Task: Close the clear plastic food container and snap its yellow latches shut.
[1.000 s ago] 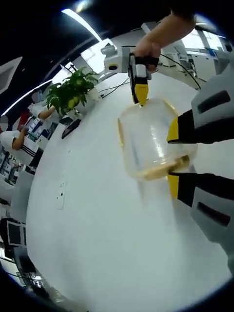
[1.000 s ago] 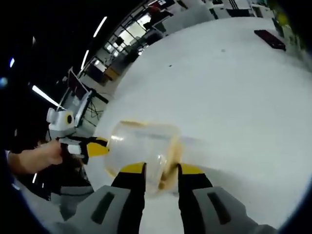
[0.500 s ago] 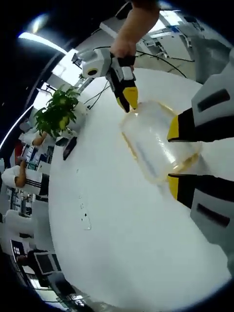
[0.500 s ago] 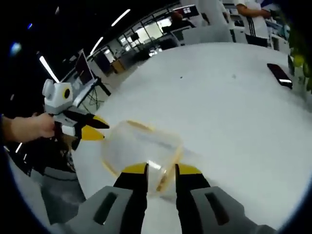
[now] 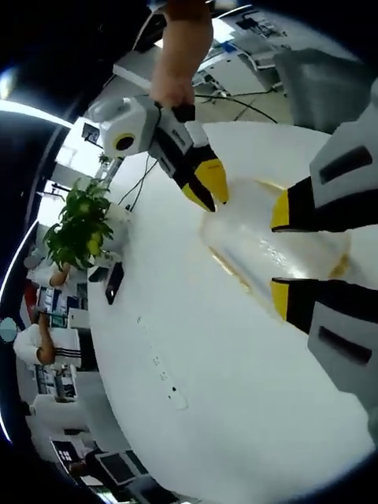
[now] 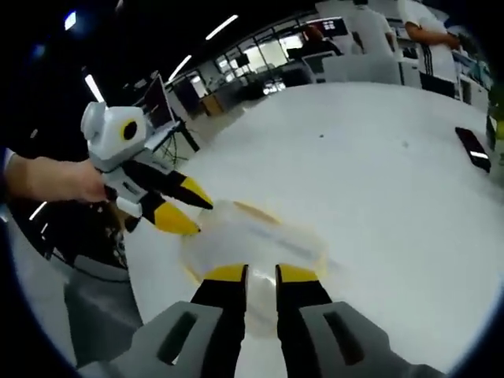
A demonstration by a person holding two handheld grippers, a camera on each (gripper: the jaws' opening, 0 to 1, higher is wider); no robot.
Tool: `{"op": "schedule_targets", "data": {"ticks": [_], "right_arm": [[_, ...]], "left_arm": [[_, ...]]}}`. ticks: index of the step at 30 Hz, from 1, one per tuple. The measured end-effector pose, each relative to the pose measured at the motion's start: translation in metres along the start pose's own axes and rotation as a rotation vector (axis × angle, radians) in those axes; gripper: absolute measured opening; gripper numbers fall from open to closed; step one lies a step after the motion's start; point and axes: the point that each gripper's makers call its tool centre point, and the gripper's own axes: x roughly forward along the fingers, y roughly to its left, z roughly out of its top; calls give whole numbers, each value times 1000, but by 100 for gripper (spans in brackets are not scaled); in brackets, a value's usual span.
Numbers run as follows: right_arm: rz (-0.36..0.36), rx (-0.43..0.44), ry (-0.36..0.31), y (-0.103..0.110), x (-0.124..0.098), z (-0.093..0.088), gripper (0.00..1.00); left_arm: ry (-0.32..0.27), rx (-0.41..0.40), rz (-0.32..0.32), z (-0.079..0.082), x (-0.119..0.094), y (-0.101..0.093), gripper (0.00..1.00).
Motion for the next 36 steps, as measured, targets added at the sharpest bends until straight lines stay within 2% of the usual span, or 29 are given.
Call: {"op": "schedule_targets", "data": {"ticks": [8,18,24,36], "right_arm": [[37,-56,-5,11,7,4,8],[64,-120,34,21,12,-5,7],[84,-187,57,29,15,-9,7],[114,-243,77,35,15,-14,7]], "left_arm": [[0,56,-45,10,12,-7,13],[12,103,-66,18,27,-9,13],[19,127,-71,19,33,-8,13],[22,145,-64,21,39,-5,15]]}}
